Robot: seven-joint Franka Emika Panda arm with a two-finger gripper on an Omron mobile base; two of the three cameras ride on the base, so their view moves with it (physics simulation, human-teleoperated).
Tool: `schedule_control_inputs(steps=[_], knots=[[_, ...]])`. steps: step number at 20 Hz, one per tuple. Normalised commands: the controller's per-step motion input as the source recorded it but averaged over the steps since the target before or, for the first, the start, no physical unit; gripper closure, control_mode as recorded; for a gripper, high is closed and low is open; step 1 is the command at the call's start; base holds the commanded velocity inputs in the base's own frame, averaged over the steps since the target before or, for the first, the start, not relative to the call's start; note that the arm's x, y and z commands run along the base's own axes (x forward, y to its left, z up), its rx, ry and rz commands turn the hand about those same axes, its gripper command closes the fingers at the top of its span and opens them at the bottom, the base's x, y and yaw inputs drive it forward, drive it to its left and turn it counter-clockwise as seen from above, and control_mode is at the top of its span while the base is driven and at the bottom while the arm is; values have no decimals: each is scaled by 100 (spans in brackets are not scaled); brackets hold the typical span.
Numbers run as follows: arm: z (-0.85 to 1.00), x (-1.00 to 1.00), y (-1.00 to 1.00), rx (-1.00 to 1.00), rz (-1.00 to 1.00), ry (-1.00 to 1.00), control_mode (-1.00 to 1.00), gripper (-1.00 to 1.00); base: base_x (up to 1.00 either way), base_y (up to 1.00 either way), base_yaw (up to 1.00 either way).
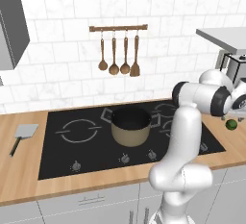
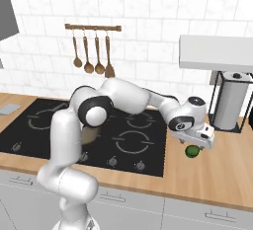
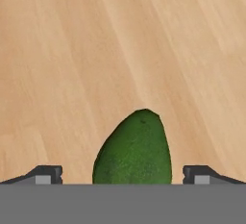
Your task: Put the onion and avocado in the pot. Retrieve the spatula and lightly stir the vegetables in the pot.
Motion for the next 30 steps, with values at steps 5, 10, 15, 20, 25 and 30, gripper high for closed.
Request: schedule_control_inputs(steps=[5, 10, 15, 20, 25, 30], knots=[[-31, -9, 14, -1, -1, -2, -100, -100, 0, 0, 0], [-37, -1, 40, -3, -3, 0, -100, -100, 0, 0, 0], [-28, 0, 8, 0, -1, 0, -100, 100, 0, 0, 0], [23, -35, 9, 0, 0, -11, -100, 100, 0, 0, 0], [99, -48, 89, -1, 12, -30, -100, 100, 0, 0, 0], [100, -15, 100, -5, 11, -29, -100, 100, 0, 0, 0]])
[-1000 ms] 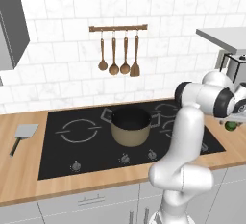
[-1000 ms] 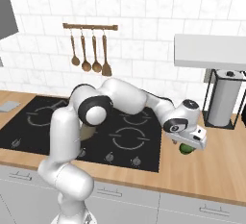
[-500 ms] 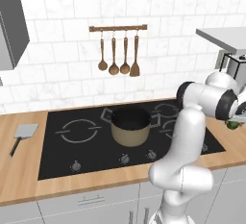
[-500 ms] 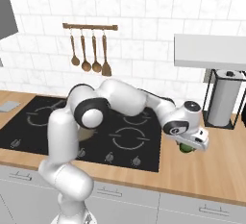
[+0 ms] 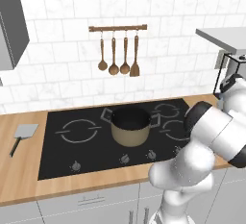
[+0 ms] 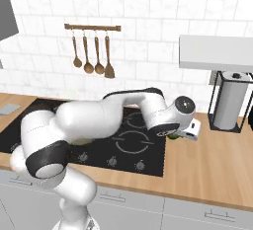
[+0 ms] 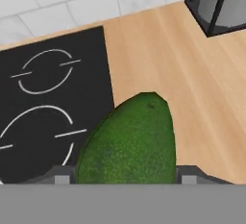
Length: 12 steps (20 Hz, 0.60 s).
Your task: Put the onion and avocado in the pot. Retrieve the spatula and lightly stir the vegetables in the pot.
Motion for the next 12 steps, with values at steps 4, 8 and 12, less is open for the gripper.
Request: schedule_control_inputs(steps=[4, 8, 12], knots=[[100, 0, 100, -6, 1, -4, -100, 100, 0, 0, 0], [100, 0, 100, -3, 0, 10, -100, 100, 0, 0, 0], [89, 7, 100, -2, 1, 23, -100, 100, 0, 0, 0]])
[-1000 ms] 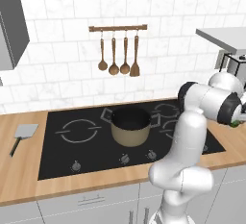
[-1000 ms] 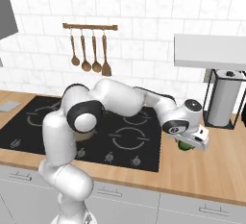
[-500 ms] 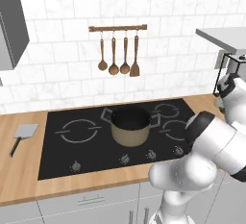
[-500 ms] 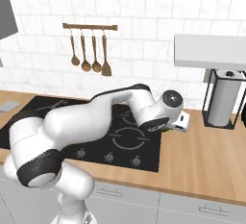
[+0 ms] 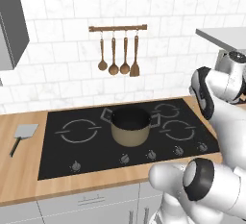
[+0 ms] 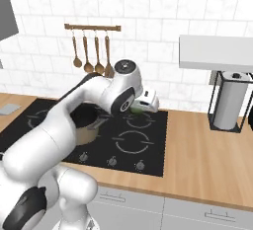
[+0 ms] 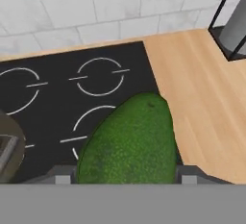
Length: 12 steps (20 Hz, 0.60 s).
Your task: Put the onion and avocado in the pot. Retrieve the spatula and lightly stir the vegetables in the pot.
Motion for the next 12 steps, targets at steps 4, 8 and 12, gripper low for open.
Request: schedule_control_inputs(steps=[4, 8, 12], knots=[[23, 12, 100, 0, 10, 34, -100, 100, 0, 0, 0], [0, 6, 100, -3, 16, 27, -100, 100, 0, 0, 0], [-7, 10, 100, -7, 14, 19, -100, 100, 0, 0, 0]])
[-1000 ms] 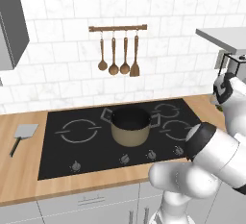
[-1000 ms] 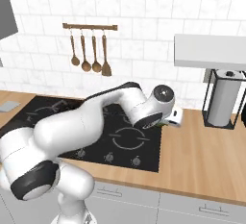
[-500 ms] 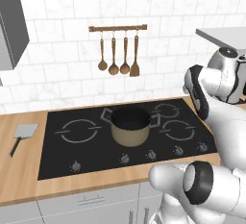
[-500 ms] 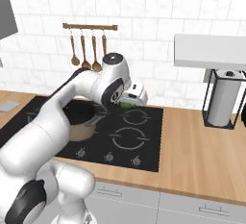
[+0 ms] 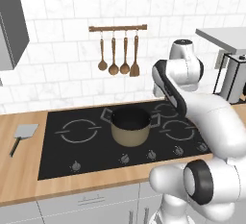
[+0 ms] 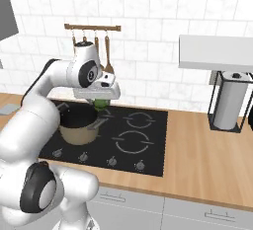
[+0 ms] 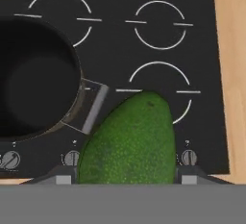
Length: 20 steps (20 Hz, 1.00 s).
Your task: Put the onion and avocado in the pot. Retrieve the spatula and lightly stir the vegetables in the pot.
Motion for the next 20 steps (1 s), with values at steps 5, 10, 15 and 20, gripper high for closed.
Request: schedule_control_inputs(steps=[5, 10, 15, 20], knots=[[-59, 9, 100, -6, 8, 2, -100, 100, 0, 0, 0], [-56, 5, 73, 0, 2, -4, -100, 100, 0, 0, 0], [-55, 38, 44, 0, 0, -1, -100, 100, 0, 0, 0], [-58, 49, 35, 0, 0, -1, -100, 100, 0, 0, 0]])
